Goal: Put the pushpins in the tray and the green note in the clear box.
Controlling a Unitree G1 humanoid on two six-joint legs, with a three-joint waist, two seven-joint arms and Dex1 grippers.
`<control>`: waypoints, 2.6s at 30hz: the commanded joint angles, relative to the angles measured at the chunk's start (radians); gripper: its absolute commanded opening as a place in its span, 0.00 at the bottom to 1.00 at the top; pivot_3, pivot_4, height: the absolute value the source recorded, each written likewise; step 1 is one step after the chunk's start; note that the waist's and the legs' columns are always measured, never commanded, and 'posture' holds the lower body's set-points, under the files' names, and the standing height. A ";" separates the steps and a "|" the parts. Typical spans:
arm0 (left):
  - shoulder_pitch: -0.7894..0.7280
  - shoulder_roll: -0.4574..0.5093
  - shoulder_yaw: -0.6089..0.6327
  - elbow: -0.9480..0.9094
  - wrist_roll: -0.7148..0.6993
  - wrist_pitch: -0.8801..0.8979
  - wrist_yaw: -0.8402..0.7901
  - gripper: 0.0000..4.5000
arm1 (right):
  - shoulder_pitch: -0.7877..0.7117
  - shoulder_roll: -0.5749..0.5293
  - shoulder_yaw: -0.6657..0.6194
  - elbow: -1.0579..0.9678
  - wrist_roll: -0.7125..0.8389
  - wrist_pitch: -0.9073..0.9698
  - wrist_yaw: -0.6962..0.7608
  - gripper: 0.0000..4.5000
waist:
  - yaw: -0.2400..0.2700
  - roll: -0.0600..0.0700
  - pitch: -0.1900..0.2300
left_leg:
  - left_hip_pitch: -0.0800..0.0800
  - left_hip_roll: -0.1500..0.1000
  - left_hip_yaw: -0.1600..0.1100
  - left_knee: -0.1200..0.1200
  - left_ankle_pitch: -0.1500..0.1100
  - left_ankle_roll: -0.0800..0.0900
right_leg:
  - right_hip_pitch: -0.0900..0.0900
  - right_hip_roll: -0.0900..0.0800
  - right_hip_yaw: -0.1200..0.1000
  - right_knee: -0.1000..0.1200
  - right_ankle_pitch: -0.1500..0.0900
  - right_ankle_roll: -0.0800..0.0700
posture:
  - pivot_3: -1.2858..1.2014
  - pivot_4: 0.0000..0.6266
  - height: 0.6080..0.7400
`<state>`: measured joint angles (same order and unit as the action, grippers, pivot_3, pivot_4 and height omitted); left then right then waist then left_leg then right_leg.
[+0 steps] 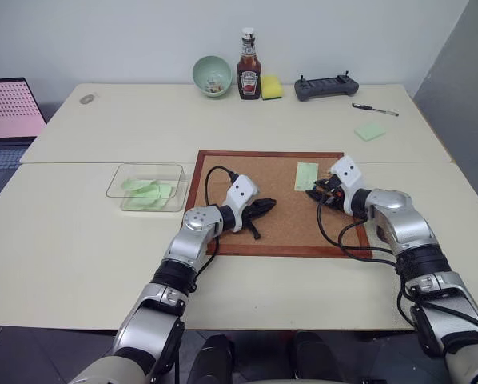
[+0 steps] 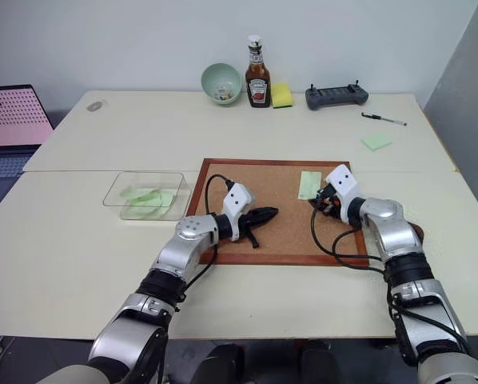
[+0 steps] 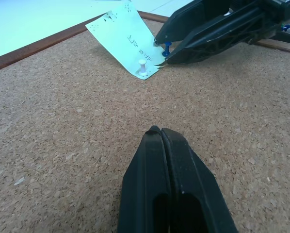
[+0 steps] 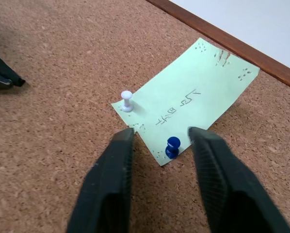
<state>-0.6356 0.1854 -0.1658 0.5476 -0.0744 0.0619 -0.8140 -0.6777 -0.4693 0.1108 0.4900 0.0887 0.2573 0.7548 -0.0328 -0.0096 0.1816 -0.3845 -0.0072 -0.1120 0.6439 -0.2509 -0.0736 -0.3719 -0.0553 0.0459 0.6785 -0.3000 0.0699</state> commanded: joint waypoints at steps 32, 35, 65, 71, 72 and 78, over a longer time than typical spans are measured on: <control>0.029 0.007 -0.014 0.001 0.015 0.022 0.005 0.00 | 0.006 -0.030 -0.024 -0.060 0.004 0.028 0.052 0.25 | -0.001 0.000 0.000 | 0.000 0.000 0.000 -0.001 0.000 0.000 | 0.000 0.000 0.000 0.000 0.000 0.000 | 0.52 0.24 1.00; 0.031 0.008 -0.015 -0.001 0.015 0.023 0.005 0.00 | 0.005 -0.024 -0.031 -0.057 0.008 0.032 0.041 0.25 | -0.002 0.000 0.000 | 0.000 0.000 0.000 -0.001 0.000 0.000 | 0.000 0.000 0.000 0.000 0.000 0.000 | 0.52 0.24 1.00; 0.037 0.010 -0.021 -0.007 0.020 0.019 0.003 0.00 | -0.031 0.018 -0.162 -0.047 0.152 0.243 0.010 0.25 | -0.002 0.000 0.000 | 0.000 0.000 0.000 -0.001 0.000 0.000 | 0.000 0.000 0.000 0.000 0.000 0.000 | 0.52 0.24 1.00; 0.036 0.010 -0.021 -0.005 0.021 0.018 0.005 0.00 | -0.030 -0.007 -0.161 -0.082 0.171 0.242 0.050 0.25 | -0.002 0.000 0.000 | 0.000 0.000 0.000 -0.001 0.000 0.000 | 0.000 0.000 0.000 0.000 0.000 0.000 | 0.52 0.24 1.00; 0.036 0.010 -0.021 -0.004 0.022 0.018 0.005 0.00 | -0.026 -0.010 -0.157 -0.089 0.170 0.235 0.056 0.25 | -0.002 0.000 0.000 | 0.000 0.000 0.000 -0.001 0.000 0.000 | 0.000 0.000 0.000 0.000 0.000 0.000 | 0.52 0.24 1.00; 0.035 0.010 -0.021 0.001 0.023 0.015 0.006 0.00 | -0.017 0.014 -0.116 -0.140 0.137 0.177 0.037 0.50 | -0.002 0.000 0.000 | 0.000 0.000 0.000 -0.001 0.000 0.000 | -0.001 0.000 0.000 0.000 0.000 0.000 | 0.52 0.24 1.00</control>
<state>-0.6213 0.1935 -0.1688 0.5239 -0.0704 0.0633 -0.8143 -0.6847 -0.4620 -0.0145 0.3999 0.2405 0.4813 0.8018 -0.0349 -0.0095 0.1816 -0.3847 -0.0069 -0.1120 0.6429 -0.2510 -0.0735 -0.3725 -0.0551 0.0459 0.6783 -0.3001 0.0699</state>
